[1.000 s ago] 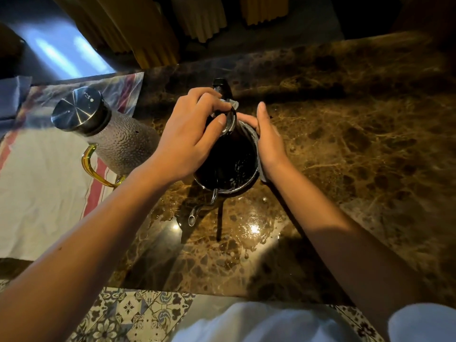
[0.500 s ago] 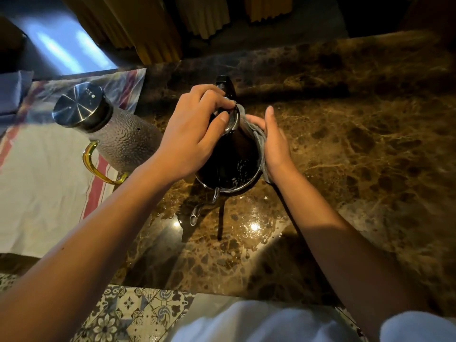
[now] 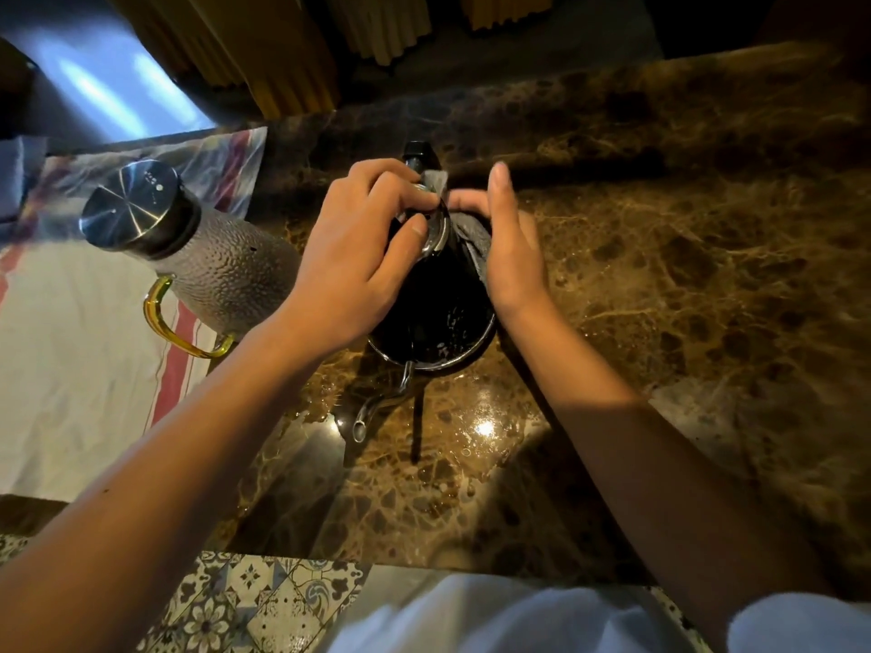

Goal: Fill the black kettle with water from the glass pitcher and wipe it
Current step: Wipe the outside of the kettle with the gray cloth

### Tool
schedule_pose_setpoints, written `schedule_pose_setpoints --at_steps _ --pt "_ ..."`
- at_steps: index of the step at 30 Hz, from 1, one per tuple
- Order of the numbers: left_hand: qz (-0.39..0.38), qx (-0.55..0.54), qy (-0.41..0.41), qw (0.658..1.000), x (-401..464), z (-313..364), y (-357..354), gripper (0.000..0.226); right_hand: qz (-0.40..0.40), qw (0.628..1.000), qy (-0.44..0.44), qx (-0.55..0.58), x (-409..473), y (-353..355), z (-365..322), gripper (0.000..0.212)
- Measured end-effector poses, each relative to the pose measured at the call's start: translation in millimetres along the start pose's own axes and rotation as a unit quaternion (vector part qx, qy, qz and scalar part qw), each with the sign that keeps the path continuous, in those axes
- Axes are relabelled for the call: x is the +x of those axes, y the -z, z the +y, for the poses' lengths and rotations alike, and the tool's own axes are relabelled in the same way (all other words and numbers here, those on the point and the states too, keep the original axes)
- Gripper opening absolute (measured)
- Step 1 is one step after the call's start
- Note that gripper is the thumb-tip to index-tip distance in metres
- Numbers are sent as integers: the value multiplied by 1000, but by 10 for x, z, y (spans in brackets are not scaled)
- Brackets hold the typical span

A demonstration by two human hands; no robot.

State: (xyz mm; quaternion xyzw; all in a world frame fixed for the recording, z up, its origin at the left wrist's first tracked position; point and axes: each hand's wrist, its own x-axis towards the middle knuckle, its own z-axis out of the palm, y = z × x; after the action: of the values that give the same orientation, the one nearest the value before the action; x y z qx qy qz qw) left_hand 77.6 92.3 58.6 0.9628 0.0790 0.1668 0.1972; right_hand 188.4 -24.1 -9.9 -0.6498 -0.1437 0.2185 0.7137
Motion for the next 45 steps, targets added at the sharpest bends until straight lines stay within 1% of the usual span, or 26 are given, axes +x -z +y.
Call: schedule_pose_setpoints --at_steps 2,4,7,9,10,11,13,14,15,16,18,21,25,27,29,32,35,37,38,41,43,45 --pt "2 -6 -4 1000 -8 -13 -6 31 -8 999 -21 -40 -44 41 162 70" --pt "0 -20 -18 1000 2 -57 10 27 -17 998 -25 -60 -85 74 285 70" --pt "-35 -72 -39 996 61 -150 95 19 -31 998 1 -55 -343 73 360 60" --pt "-67 -92 -36 993 100 -158 180 20 -43 997 27 -62 -624 11 373 61" --pt "-83 -77 -26 993 104 -127 220 26 -40 996 39 -63 -753 -28 376 60" --pt "-98 -40 -11 994 95 -80 250 37 -37 996 49 -59 -843 -65 376 59" --pt "-113 94 25 989 62 42 276 62 -43 996 61 -48 -893 -105 305 53" --pt "-112 164 38 979 57 107 275 72 -51 996 64 -43 -856 -110 253 52" --pt "-114 210 45 970 55 156 265 79 -61 995 64 -39 -791 -113 204 53" --pt "-118 224 46 966 56 183 252 84 -71 995 61 -31 -709 -110 161 55" --pt "-124 188 40 973 66 178 248 84 -89 994 55 -14 -537 -92 138 62" --pt "-129 115 34 984 50 62 249 82 -87 993 37 -69 -401 -36 252 60" --pt "-132 79 16 988 12 -36 241 83 -70 991 -34 -109 -563 61 448 59" --pt "-134 53 10 990 4 -55 251 82 -50 990 -67 -113 -699 71 482 67" --pt "-138 23 5 990 0 -74 272 80 -45 992 -59 -100 -815 36 412 76" --pt "-148 3 -11 989 7 -108 294 76 -73 995 8 -73 -854 -87 150 77" --pt "-151 -7 -28 988 4 -132 288 72 -84 996 28 -31 -732 -177 -27 77" --pt "-148 -11 -26 989 -2 -139 286 70 -77 994 42 -67 -677 -173 19 74" --pt "-146 -13 -23 989 -6 -136 286 70 -75 993 39 -88 -658 -143 89 74" --pt "-143 -18 -15 989 -13 -117 279 71 -71 991 -24 -111 -609 33 250 68" --pt "-145 -23 -7 989 -21 -109 278 71 -73 989 -62 -115 -621 136 270 63" --pt "-153 -31 -1 988 -17 -120 293 71 -78 990 -68 -92 -676 126 185 63"
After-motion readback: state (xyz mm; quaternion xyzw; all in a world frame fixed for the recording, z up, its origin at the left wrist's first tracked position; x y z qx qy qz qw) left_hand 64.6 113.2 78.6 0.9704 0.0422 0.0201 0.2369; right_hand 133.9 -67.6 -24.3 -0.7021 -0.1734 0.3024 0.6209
